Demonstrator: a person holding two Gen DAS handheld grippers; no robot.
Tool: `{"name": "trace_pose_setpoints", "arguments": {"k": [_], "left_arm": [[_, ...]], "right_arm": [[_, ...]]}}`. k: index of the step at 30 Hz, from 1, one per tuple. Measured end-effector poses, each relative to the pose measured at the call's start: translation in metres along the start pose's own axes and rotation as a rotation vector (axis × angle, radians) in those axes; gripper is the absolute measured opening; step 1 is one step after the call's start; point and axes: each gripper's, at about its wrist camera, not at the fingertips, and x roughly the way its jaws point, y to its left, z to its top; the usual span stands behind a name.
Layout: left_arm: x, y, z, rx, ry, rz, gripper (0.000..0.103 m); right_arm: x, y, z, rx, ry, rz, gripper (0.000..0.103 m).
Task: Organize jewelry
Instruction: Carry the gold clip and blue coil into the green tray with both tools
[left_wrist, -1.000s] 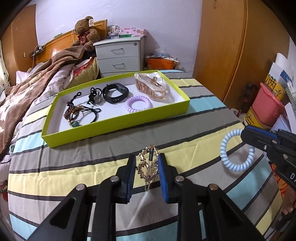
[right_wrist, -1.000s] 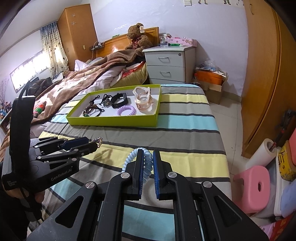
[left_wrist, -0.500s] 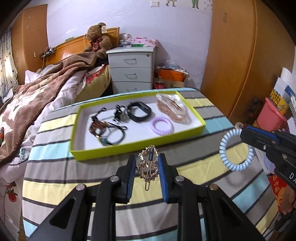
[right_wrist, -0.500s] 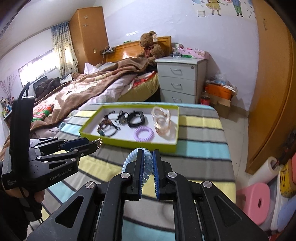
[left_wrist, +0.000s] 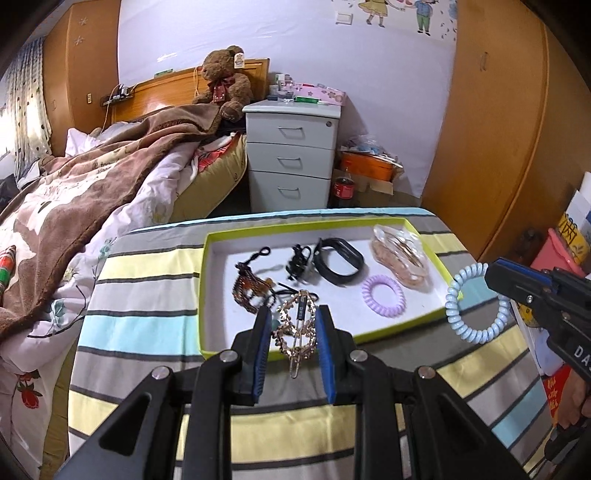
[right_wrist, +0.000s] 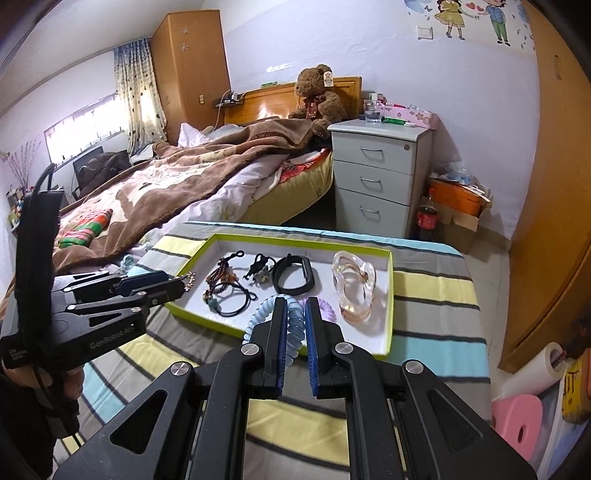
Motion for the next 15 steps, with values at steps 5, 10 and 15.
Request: {"name": "trace_pose_setpoints", "arguments": {"k": [5,10,15], "left_arm": [[0.012,0.01,0.005,-0.023,0.012,-0.006,0.025],[0.03,0.017,0.006,-0.06,0.038,-0.037,0.025],[0.046,0.013,0.003,-0.063,0.061,-0.056,0.025]], "right_arm": [[0.026,-0.005,0.011,0.023,0.027,0.026,0.01],[0.058,-0.015,0.017,0.066,0.067,0.038,0.01],[0.086,-0.021,0.017,0.105,0.118,0.07,0.01]]}}
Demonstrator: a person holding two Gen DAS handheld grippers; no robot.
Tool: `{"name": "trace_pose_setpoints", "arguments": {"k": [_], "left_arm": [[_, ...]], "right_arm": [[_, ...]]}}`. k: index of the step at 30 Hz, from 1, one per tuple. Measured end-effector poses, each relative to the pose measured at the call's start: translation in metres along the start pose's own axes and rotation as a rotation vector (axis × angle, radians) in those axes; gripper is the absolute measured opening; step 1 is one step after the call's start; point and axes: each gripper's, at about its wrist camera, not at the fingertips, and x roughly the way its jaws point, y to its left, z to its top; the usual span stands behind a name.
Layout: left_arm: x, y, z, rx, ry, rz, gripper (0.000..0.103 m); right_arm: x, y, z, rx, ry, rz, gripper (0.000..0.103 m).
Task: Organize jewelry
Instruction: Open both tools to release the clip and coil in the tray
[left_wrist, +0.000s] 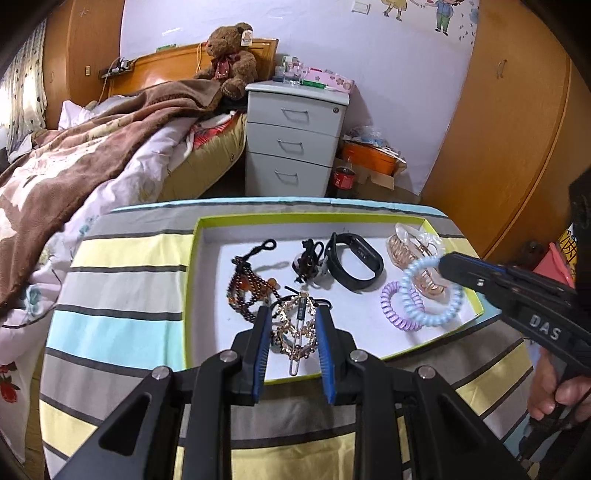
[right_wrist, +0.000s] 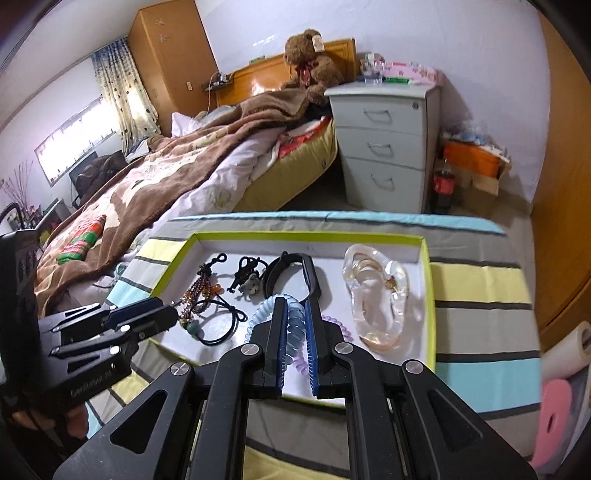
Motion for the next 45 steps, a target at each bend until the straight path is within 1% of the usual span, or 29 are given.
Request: {"name": "trace_pose_setpoints", "arguments": {"k": [5,11,18,33,35,37,39,44,45], "left_arm": [[0.013,-0.001,-0.002,-0.011,0.022,-0.006,0.025],[0.022,-0.005,-0.006,-0.01,0.042,-0.005,0.025],[0.029,-0.004,-0.008,-0.008,0.055,0.006,0.025],[0.029,-0.005,-0.008,-0.018,0.057,0.011,0.026],[0.03,-0.004,-0.008,-0.024,0.059,0.01,0.028],[0.029,-0.004,-0.008,-0.026,0.06,0.005,0.036],[0.029,-0.005,-0.008,-0.027,0.059,0.005,0.04],[0.029,-0.006,-0.008,-0.031,0.063,0.01,0.042],[0.029,-0.007,-0.008,-0.03,0.064,0.01,0.047]], "right_arm": [[0.021,0.004,-0.003,-0.022,0.044,0.002,0.01],[0.035,0.007,-0.007,-0.042,0.069,-0.022,0.01],[0.043,0.004,-0.01,-0.061,0.083,-0.054,0.01],[0.047,0.005,-0.013,-0.078,0.086,-0.075,0.01],[0.046,0.005,-0.013,-0.077,0.08,-0.081,0.014],[0.045,0.005,-0.012,-0.075,0.074,-0.082,0.014],[0.043,0.005,-0.012,-0.076,0.07,-0.082,0.014],[0.04,0.005,-0.012,-0.073,0.062,-0.087,0.016],[0.039,0.005,-0.012,-0.071,0.06,-0.089,0.016]]}}
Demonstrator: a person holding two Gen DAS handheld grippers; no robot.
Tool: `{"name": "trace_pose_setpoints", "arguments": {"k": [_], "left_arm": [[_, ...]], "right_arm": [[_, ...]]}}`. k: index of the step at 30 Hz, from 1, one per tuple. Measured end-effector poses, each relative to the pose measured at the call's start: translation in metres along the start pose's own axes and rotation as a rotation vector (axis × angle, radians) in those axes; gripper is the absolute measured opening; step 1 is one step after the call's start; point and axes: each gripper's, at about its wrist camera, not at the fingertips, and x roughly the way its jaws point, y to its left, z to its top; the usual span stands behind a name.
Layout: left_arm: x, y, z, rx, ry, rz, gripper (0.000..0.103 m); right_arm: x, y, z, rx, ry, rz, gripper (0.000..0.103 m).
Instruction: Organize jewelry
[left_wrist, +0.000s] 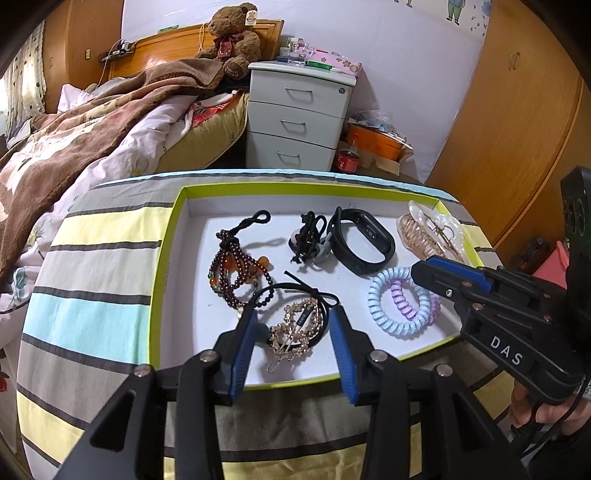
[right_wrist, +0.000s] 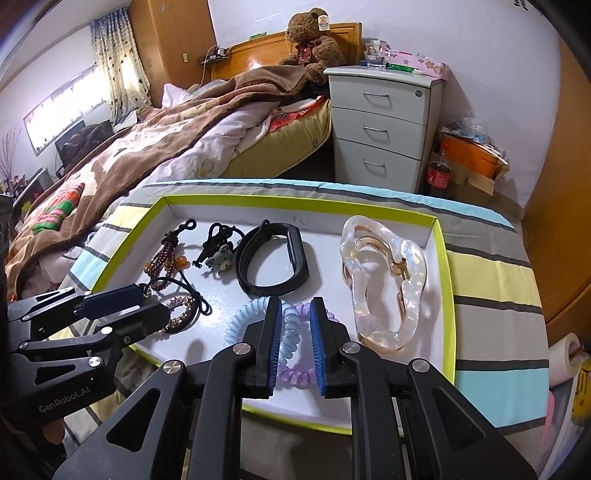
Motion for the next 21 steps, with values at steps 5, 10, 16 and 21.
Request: {"name": "trace_pose_setpoints", "arguments": {"k": [5,10,16,21], "left_arm": [[-0.003,0.0,0.0,-0.011,-0.011,-0.001,0.057],[-0.022,-0.003,-0.004,-0.015,-0.059,0.026,0.066],[-0.046,-0.005,-0.015,-0.029,-0.09,0.042,0.07],[-0.061,-0.009,-0.027,-0.02,-0.116,0.099,0.071]], "right_arm": [[-0.008,-0.001,-0.002,0.01,-0.012,-0.001,0.021],[-0.027,0.001,-0.008,0.016,-0.05,-0.019,0.028],[-0.055,0.007,-0.022,0.017,-0.095,-0.04,0.043],[-0.077,0.012,-0.036,0.034,-0.126,-0.063,0.044]]}}
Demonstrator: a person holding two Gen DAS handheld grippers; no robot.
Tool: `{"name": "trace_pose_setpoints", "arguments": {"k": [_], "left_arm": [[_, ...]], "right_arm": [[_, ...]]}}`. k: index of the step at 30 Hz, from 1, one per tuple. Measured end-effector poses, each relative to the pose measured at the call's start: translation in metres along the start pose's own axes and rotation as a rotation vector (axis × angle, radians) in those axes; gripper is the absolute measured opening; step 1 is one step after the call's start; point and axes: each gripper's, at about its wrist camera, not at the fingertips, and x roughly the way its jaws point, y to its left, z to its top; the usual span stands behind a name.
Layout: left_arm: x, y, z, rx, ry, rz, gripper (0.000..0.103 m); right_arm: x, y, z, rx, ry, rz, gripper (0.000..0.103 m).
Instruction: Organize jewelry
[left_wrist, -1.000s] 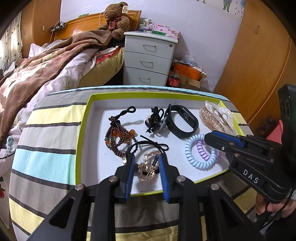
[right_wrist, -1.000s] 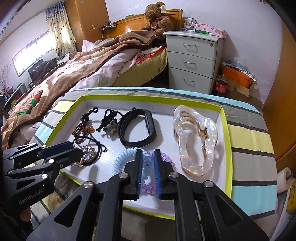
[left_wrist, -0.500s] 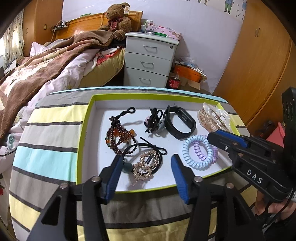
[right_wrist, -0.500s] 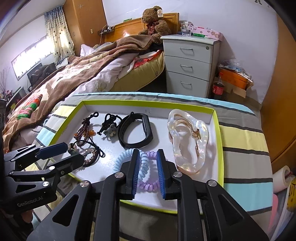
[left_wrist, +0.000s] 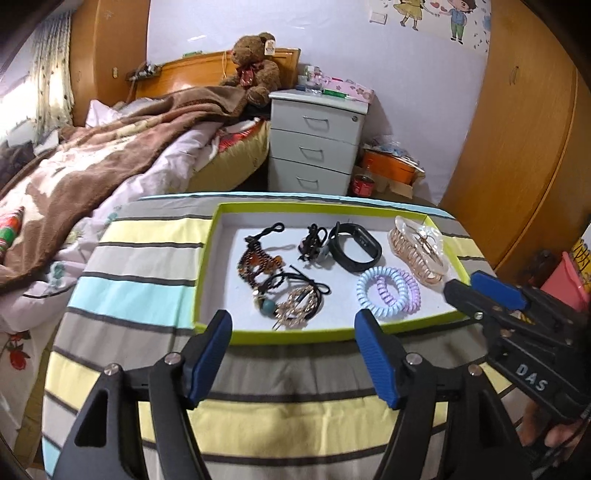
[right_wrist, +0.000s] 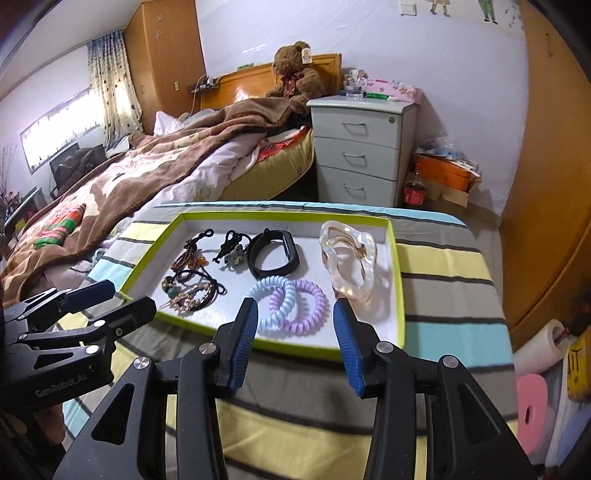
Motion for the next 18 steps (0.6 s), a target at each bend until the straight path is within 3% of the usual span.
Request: {"name": "trace_pose_setpoints", "arguments": {"k": [5,18], "left_arm": [[-0.015,-0.001,-0.013,0.007,-0.014,0.014,0.072],[-0.036,-0.005,-0.033,-0.004,-0.029,0.068,0.076]], "right_arm": [[-0.02,0.005,-0.015,-0.007,-0.02,-0.063,0.044],[-0.042,0.011,-0.037,0.025,-0.028,-0.058,0.044]]}}
